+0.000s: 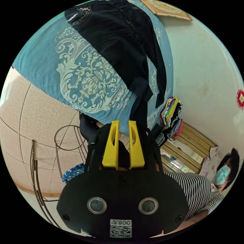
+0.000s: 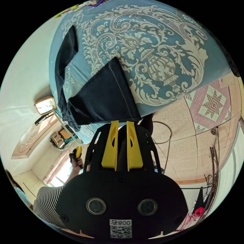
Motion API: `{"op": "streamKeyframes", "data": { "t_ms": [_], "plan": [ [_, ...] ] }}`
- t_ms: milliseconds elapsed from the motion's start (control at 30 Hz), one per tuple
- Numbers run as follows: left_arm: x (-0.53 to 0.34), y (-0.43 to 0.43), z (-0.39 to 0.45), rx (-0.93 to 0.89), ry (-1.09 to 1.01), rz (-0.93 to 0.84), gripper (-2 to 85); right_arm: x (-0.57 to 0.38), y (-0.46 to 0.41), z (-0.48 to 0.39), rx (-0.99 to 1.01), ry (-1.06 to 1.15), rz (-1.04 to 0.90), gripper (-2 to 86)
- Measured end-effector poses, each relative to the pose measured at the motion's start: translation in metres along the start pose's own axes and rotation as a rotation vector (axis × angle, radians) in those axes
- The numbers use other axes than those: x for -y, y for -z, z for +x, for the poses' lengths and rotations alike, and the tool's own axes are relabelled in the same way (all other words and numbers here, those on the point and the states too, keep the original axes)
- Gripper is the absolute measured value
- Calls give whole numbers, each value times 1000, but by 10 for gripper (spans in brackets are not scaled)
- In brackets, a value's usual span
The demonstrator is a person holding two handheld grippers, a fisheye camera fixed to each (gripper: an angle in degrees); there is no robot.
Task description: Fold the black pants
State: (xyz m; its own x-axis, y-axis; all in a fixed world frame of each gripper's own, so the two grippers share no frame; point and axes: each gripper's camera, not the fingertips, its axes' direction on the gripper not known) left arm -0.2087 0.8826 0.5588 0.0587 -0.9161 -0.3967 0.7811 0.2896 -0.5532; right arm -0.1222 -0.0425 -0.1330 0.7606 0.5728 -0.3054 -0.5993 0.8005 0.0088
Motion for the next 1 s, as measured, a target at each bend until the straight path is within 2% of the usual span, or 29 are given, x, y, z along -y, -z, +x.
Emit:
{"op": "streamKeyframes", "data": {
  "t_ms": [167, 267, 433, 733, 1000],
  "plan": [
    [-14, -76, -10, -27, -40, -56, 66, 1, -32, 58, 36, -18, -1, 65],
    [-20, -111, -20, -67, -63, -47, 70, -5, -57, 92, 141, -35, 3, 67],
    [-27, -131, -58, -153, -28, 127, 77, -12, -114, 133, 333, -23, -22, 68],
    [-68, -104, -161, -175, 155, 506, 82, -4, -174, 195, 396, -5, 3, 68],
    [-99, -136, -215, -253, 114, 565, 64, 1, -205, 266, 457, -16, 46, 60]
  ]
}}
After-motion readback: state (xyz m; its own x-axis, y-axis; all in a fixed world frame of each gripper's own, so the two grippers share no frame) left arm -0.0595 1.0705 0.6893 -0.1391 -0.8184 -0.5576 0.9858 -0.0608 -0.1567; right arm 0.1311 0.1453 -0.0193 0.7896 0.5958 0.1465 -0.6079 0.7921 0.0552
